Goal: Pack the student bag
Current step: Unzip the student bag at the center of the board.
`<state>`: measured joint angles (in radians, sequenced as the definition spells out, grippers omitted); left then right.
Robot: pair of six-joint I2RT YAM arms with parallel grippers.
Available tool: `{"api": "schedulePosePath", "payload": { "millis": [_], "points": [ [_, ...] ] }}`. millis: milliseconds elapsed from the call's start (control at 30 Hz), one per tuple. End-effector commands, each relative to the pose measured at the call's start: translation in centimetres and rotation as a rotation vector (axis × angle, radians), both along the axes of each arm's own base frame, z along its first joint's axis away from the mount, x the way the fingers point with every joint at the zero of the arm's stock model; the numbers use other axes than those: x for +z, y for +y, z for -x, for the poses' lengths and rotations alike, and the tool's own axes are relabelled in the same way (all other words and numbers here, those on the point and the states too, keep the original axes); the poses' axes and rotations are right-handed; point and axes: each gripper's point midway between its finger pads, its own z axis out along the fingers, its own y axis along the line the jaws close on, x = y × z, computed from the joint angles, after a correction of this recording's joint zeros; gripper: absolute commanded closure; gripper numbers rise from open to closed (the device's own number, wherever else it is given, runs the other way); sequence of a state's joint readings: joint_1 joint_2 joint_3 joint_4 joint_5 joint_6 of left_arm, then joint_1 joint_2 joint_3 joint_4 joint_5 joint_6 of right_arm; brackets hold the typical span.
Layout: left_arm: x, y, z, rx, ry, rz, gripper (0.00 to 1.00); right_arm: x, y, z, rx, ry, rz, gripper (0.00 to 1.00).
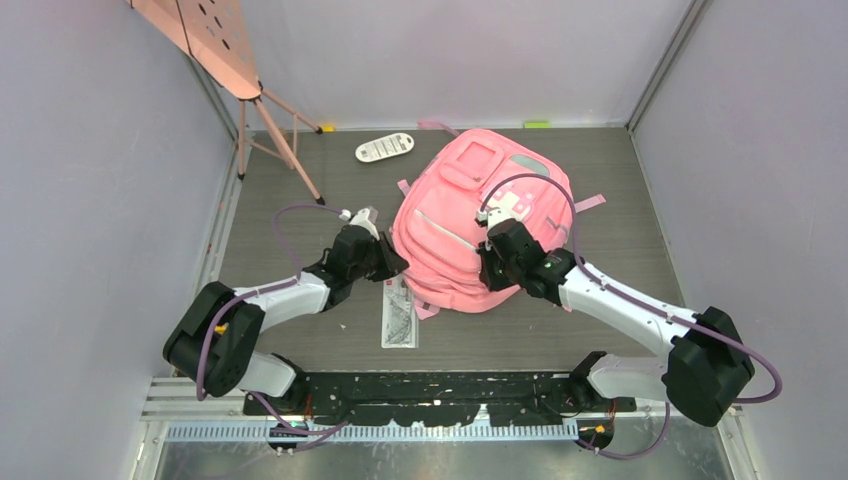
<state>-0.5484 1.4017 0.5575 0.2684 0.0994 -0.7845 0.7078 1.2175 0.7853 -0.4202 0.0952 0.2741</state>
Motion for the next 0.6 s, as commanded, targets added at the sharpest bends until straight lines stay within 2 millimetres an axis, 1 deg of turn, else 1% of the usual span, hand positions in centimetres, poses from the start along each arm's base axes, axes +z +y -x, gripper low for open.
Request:
{"api": "schedulePosePath", "payload": {
  "millis": [0,33,133,233,367,400,500,567],
  "points": [
    [1.4,0.0,-0.6,-0.005,-0.065,0.014,0.96,1.5,1.5,0.1,-0.019,0.008,-0.083,0.99],
    [1.4,-0.2,-0.6,-0.014,-0.064,0.02,1.0,1.6,1.8,0.2,-0.036,0.023,-0.105,0.99],
    [1.6,-0.9,-0.3,-0.047,-0.066,0.048,1.0,1.7,3.1,0.5,-0.058,0.048,-0.166,0.99],
    [1.7,-1.3,-0.3,-0.054,-0.068,0.073,1.0,2.0,4.3,0.2,-0.101,0.045,-0.222,0.99],
    [2.2,-1.5,-0.5,-0.045,-0.075,0.094,1.0,1.6,5.7,-0.2,-0.11,0.039,-0.22,0.99],
    [2.2,-1.6,-0.5,-0.047,-0.076,0.094,1.0,1.1,6.3,0.1,-0.097,0.046,-0.203,0.99],
    [2.4,-1.6,-0.6,-0.051,-0.075,0.092,1.0,1.3,7.7,-0.3,-0.088,0.007,-0.179,1.0],
    [2.4,-1.7,-0.5,-0.056,-0.076,0.096,1.0,1.6,8.3,-1.1,-0.116,-0.016,-0.185,0.99]
  ]
}}
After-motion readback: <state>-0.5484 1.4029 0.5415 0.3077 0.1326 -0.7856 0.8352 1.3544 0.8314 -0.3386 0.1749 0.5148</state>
